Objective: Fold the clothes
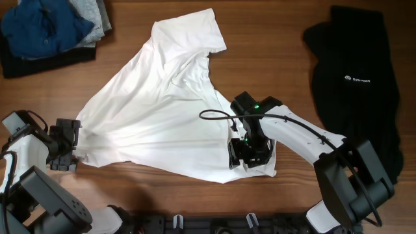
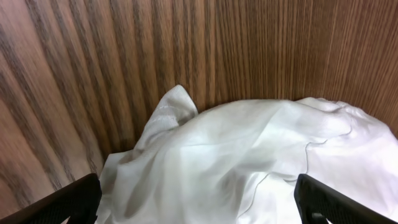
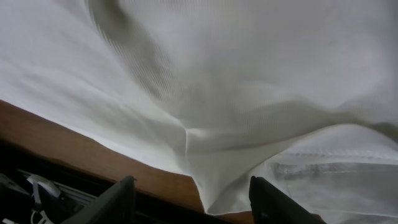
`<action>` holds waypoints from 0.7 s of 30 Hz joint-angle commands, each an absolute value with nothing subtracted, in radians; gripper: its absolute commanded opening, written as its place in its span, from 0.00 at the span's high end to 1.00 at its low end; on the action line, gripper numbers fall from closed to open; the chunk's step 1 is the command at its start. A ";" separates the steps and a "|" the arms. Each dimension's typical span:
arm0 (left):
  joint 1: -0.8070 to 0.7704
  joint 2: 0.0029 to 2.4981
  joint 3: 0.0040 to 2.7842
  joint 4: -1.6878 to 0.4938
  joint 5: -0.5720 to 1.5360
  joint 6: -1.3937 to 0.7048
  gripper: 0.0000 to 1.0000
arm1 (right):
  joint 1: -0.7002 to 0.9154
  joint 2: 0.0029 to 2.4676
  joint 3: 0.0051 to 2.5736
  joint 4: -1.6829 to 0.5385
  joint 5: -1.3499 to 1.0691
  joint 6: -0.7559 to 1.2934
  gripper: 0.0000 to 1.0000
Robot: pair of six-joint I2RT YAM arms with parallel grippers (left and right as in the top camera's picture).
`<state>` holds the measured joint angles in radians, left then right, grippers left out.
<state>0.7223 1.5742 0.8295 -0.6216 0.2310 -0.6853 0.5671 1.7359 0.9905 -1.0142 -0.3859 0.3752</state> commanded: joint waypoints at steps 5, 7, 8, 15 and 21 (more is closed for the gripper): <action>0.728 1.557 0.836 -0.613 0.239 -0.665 0.00 | 0.570 1.771 0.986 -0.992 -0.396 0.423 0.66; 0.728 1.557 0.836 -0.613 0.239 -0.665 0.00 | 0.570 1.771 0.986 -0.986 -0.389 0.431 0.78; 0.728 1.557 0.836 -0.613 0.239 -0.665 0.00 | 0.570 1.771 0.986 -0.986 -0.376 0.445 0.91; 0.728 1.557 0.836 -0.602 0.239 -0.665 0.00 | 0.546 1.770 1.044 -1.021 -0.248 0.504 0.96; 0.728 1.557 0.836 -0.602 0.239 -0.658 0.00 | 0.434 1.769 1.207 -1.046 -0.121 0.504 0.96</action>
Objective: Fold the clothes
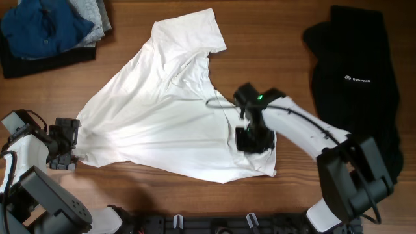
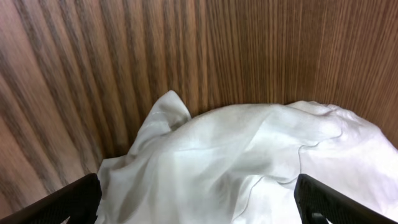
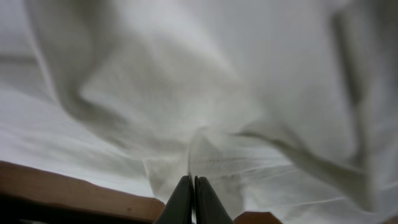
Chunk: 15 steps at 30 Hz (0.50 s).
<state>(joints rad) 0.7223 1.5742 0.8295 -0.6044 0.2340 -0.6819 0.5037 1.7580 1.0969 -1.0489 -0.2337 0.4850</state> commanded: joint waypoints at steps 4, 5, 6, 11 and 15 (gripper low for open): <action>0.728 1.557 0.836 -0.603 0.239 -0.658 0.00 | 0.318 1.769 1.328 -1.019 -0.055 0.492 0.96; 0.728 1.557 0.836 -0.602 0.239 -0.658 0.00 | 0.277 1.769 1.362 -0.997 -0.034 0.488 0.96; 0.728 1.557 0.836 -0.602 0.236 -0.658 0.00 | 0.245 1.769 1.385 -0.978 -0.033 0.475 0.96; 0.728 1.557 0.836 -0.604 0.235 -0.657 0.00 | 0.129 1.769 1.448 -0.984 -0.173 0.393 0.96; 0.728 1.558 0.836 -0.602 0.235 -0.658 0.00 | 0.141 1.770 1.443 -1.182 -0.281 0.319 0.82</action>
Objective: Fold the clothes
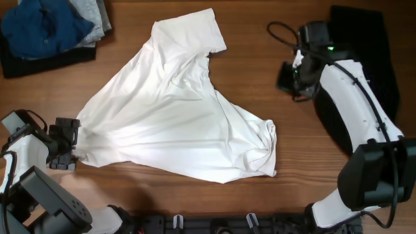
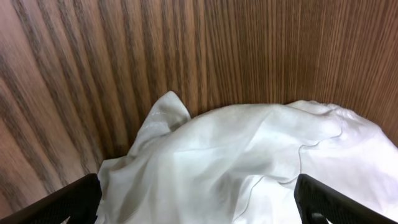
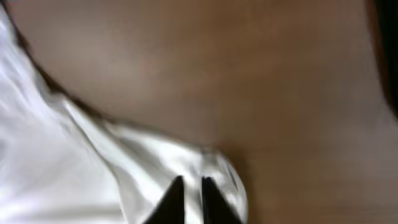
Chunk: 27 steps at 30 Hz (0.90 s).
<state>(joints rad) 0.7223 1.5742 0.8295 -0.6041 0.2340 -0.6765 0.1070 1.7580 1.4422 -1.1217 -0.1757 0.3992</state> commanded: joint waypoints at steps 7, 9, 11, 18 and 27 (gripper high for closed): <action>0.728 1.557 0.836 -0.580 0.235 -0.658 0.00 | 0.411 1.770 1.307 -1.322 -0.382 0.261 0.22; 0.728 1.557 0.836 -0.580 0.235 -0.658 0.00 | 0.464 1.770 1.271 -1.288 -0.387 0.298 0.22; 0.728 1.557 0.836 -0.580 0.236 -0.658 0.00 | 0.505 1.772 1.232 -1.250 -0.395 0.318 0.23; 0.728 1.557 0.836 -0.582 0.236 -0.658 0.00 | 0.569 1.778 1.074 -1.132 -0.345 0.367 0.23; 0.728 1.558 0.836 -0.584 0.236 -0.658 0.00 | 0.569 1.778 0.960 -0.983 -0.385 0.331 0.35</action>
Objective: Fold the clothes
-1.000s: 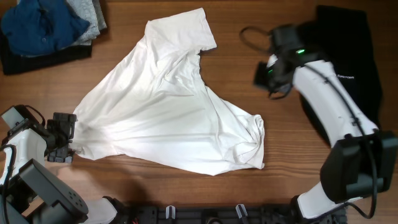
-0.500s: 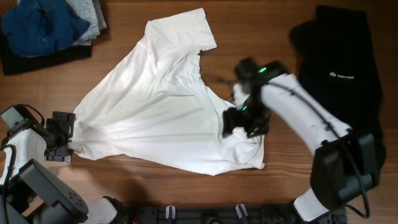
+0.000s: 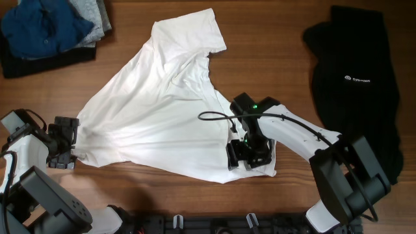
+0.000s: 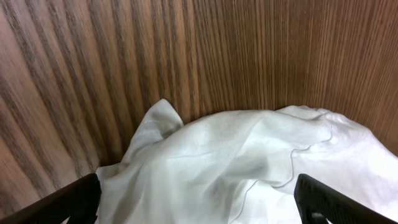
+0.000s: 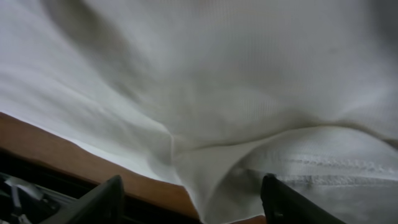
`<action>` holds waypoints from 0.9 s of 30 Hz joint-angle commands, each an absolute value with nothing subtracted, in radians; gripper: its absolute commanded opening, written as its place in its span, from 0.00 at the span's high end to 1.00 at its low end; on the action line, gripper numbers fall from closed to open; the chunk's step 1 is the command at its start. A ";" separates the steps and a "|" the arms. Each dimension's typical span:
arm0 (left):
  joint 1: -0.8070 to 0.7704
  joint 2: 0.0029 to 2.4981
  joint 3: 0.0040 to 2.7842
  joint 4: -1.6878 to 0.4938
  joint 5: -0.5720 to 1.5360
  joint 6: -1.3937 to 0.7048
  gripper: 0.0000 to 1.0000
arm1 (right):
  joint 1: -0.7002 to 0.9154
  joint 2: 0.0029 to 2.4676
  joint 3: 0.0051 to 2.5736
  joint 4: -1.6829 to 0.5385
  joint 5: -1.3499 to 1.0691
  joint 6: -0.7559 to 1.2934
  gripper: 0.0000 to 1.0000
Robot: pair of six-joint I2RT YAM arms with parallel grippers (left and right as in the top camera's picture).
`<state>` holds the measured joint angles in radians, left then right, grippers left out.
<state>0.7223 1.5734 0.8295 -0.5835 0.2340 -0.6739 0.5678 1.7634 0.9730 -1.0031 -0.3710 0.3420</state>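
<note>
A white shirt (image 3: 162,110) lies spread and creased on the wooden table. My right gripper (image 3: 249,155) is down on its lower right corner near the front edge. In the right wrist view its fingers (image 5: 99,200) stand wide apart, open, with the hem (image 5: 311,165) between them. My left gripper (image 3: 65,146) sits at the shirt's left corner. It is open too, its fingers (image 4: 68,199) spread either side of the crumpled white cloth (image 4: 224,162).
A black garment (image 3: 357,78) lies at the right side of the table. A pile of blue and grey clothes (image 3: 45,26) sits on a dark item at the back left. The table's front edge (image 5: 62,149) runs just below the right gripper.
My right gripper was shut near the black garment at the back right. Now it is open on the shirt's lower right corner. The left gripper has barely shifted.
My right gripper was open on the shirt's lower right corner. Then it was shut on the cloth slightly further in. Then it was shut at the back right, with that corner bunched up. Now it is back there, open. The left gripper stayed open at the left corner.
</note>
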 commanded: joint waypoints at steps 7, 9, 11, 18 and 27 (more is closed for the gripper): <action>0.728 1.558 0.836 -0.584 0.236 -0.658 0.00 | 0.569 1.778 0.960 -0.964 -0.366 0.350 0.79; 0.728 1.557 0.836 -0.584 0.236 -0.658 0.00 | 0.569 1.778 0.960 -0.965 -0.345 0.384 0.96; 0.728 1.557 0.836 -0.584 0.236 -0.658 0.00 | 0.569 1.777 0.960 -0.965 -0.330 0.419 0.96; 0.728 1.557 0.836 -0.584 0.236 -0.658 0.00 | 0.532 1.776 1.058 -1.017 -0.181 0.478 0.96; 0.728 1.557 0.836 -0.585 0.236 -0.658 0.00 | 0.298 1.776 1.402 -0.979 -0.122 0.377 0.96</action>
